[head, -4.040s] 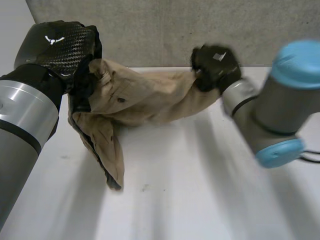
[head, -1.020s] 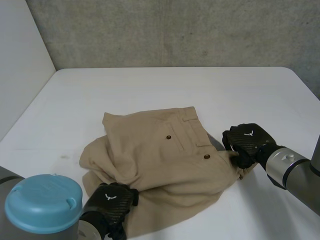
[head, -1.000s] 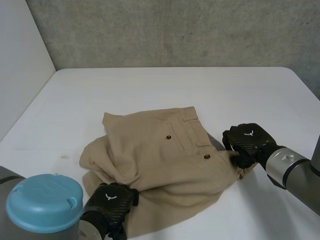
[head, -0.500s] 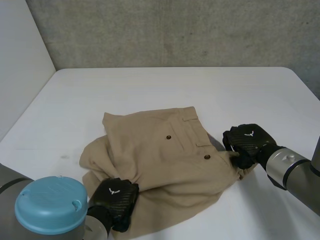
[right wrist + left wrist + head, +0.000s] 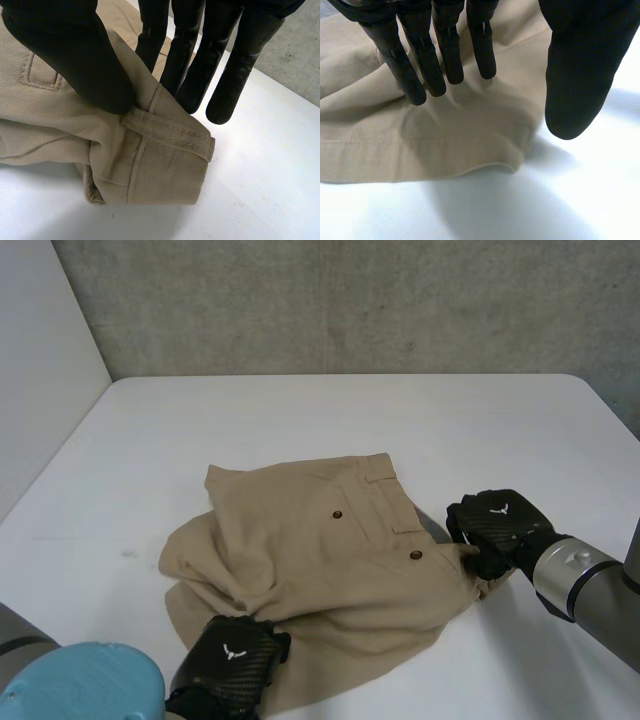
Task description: Fold the shorts.
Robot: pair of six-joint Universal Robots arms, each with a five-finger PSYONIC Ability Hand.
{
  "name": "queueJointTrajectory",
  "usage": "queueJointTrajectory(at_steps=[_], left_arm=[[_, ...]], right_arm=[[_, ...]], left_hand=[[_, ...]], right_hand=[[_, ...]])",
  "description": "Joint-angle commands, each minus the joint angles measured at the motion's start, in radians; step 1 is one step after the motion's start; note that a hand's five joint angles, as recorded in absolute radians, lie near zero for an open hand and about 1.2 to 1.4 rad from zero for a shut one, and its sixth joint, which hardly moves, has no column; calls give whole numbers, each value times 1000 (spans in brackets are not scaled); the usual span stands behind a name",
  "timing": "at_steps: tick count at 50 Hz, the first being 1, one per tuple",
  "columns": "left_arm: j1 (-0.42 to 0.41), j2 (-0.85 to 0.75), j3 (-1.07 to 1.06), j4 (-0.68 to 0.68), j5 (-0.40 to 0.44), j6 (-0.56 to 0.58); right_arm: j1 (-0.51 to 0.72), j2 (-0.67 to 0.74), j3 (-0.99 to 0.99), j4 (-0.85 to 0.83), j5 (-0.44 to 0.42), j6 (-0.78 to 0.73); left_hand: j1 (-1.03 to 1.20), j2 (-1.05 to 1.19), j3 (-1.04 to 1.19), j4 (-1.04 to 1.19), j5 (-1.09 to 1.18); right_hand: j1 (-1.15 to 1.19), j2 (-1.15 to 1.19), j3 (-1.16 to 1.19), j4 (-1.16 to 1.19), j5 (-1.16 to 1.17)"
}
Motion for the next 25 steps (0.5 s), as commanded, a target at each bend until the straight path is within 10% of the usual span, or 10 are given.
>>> queueJointTrajectory(at_steps=[1, 25], left_arm=[[2, -18, -7, 10, 1, 0], [6, -89, -11, 133, -24, 33]], right_arm=[[4, -1, 2, 0, 0, 0], [2, 0, 15, -2, -2, 0]], left_hand=[[57, 59, 50, 63, 67], [277, 279, 270, 283, 287]], right_hand=[[415, 218, 224, 208, 257], [415, 218, 224, 208, 257]])
